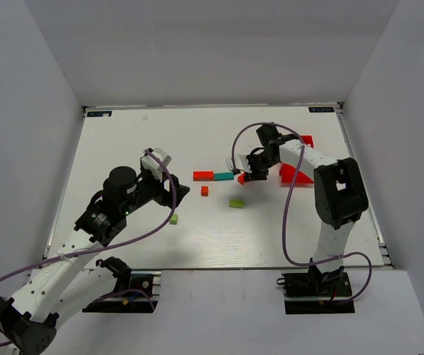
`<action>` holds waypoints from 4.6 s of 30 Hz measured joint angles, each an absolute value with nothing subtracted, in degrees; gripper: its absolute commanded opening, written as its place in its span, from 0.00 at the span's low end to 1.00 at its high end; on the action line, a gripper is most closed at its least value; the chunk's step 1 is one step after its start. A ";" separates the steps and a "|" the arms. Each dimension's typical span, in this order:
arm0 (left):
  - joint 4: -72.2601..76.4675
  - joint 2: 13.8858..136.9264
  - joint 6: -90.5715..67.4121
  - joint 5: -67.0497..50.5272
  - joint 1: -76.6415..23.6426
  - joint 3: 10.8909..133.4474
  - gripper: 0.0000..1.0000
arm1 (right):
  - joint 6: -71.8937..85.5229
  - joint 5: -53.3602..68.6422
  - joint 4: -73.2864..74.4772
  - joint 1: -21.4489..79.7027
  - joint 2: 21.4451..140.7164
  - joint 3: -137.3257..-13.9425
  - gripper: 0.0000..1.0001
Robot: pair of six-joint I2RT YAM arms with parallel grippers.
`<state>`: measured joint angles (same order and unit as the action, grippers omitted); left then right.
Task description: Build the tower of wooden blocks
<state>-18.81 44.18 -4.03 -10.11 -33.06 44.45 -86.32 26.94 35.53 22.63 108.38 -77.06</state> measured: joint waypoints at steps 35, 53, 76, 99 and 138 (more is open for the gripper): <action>-18.81 44.69 -4.03 -10.37 -33.06 44.45 0.86 | -82.96 22.70 33.87 24.80 112.97 -79.40 0.00; -18.81 44.69 -4.03 -10.39 -33.06 44.45 0.86 | -69.23 26.94 37.98 30.20 113.36 -89.45 0.00; -18.81 44.69 -4.03 -10.41 -33.06 44.45 0.86 | -58.22 20.14 35.90 33.80 117.62 -91.83 0.01; -18.81 44.69 -4.03 -10.41 -33.06 44.45 0.86 | -55.00 16.03 32.73 34.70 119.11 -91.83 0.08; -18.81 44.69 -4.03 -10.48 -33.06 44.45 0.86 | -59.22 15.18 31.88 35.40 119.52 -91.83 0.13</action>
